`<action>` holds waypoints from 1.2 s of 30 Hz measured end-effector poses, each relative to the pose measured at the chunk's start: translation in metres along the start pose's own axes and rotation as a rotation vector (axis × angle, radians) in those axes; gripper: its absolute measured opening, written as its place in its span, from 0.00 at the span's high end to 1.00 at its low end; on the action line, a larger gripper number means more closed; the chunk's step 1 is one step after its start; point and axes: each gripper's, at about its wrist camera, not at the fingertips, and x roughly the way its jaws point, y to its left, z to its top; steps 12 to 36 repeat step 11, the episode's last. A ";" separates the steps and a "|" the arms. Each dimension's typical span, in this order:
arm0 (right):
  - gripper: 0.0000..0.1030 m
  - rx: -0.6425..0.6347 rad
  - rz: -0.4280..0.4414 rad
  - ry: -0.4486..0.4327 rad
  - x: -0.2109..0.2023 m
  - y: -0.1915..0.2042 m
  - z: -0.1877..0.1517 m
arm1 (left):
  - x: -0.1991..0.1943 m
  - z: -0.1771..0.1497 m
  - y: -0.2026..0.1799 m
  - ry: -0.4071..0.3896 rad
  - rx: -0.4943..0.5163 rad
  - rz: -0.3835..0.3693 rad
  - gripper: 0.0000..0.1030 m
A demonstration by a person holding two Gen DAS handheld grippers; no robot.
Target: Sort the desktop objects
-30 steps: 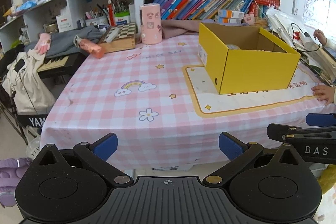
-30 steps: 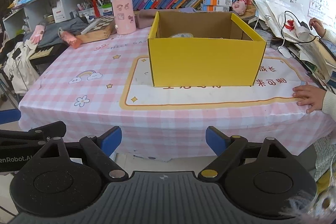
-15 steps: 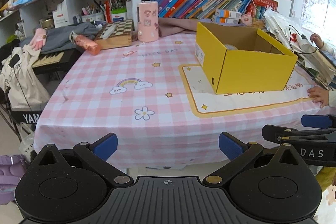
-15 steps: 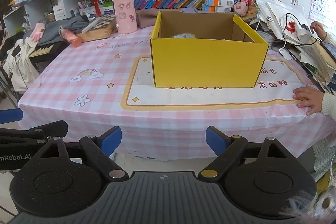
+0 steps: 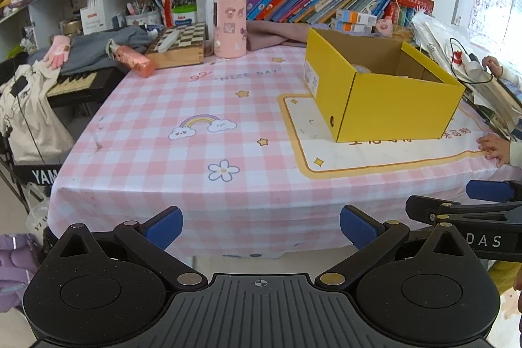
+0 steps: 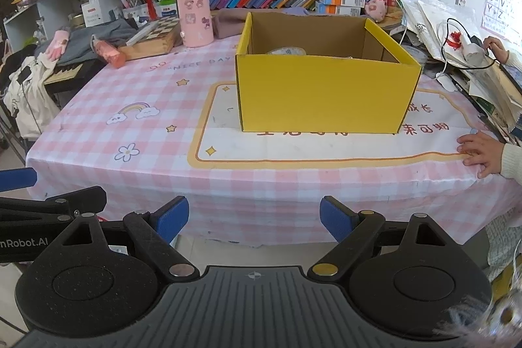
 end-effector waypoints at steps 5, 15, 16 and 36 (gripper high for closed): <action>0.16 0.002 -0.002 0.011 0.003 0.000 0.000 | 0.002 0.000 0.003 0.004 -0.020 -0.010 0.00; 0.16 -0.003 0.000 0.019 0.006 0.000 0.002 | 0.004 0.002 0.004 0.002 -0.020 -0.010 0.00; 0.16 -0.003 0.000 0.019 0.006 0.000 0.002 | 0.004 0.002 0.004 0.002 -0.020 -0.010 0.00; 0.16 -0.003 0.000 0.019 0.006 0.000 0.002 | 0.004 0.002 0.004 0.002 -0.020 -0.010 0.00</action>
